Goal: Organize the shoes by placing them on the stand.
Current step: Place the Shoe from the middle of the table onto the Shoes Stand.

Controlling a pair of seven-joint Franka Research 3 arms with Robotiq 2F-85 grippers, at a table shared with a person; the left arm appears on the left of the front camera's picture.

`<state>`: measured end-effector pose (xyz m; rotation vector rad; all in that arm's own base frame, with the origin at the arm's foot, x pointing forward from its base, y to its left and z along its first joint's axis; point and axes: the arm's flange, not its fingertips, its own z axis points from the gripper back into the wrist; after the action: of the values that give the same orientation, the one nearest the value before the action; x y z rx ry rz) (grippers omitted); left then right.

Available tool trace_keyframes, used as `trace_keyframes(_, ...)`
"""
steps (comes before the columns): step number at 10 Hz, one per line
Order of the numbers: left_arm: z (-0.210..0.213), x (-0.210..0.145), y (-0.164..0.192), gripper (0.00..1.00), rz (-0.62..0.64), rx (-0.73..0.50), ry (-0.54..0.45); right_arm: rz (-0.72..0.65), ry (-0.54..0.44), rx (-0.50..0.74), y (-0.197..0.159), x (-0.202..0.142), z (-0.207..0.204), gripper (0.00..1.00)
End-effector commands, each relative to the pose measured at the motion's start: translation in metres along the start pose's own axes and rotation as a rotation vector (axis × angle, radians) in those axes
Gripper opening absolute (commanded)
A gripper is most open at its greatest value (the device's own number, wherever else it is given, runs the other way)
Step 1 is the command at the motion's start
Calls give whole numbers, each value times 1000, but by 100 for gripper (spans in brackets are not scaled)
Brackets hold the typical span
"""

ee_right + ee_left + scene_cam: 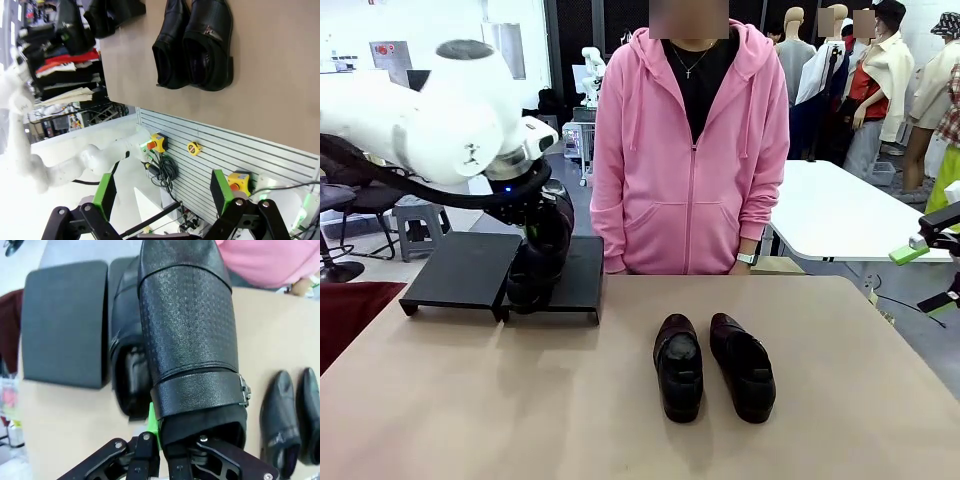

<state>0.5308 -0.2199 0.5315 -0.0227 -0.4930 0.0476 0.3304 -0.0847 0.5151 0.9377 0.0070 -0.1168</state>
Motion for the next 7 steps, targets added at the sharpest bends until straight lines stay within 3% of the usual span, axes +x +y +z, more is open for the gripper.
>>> trace_keyframes(1, -8, 12, -22, 0, -7, -11, -26, -15, 5, -8, 2, 0, 2, 100)
trace_keyframes(6, -53, 5, -28, 0, -24, 26, -62, -15, 5, -8, 2, 0, 2, 100)
trace_keyframes(7, -61, -4, -29, 0, -57, 35, -126, -15, 5, -8, 2, 0, 2, 100)
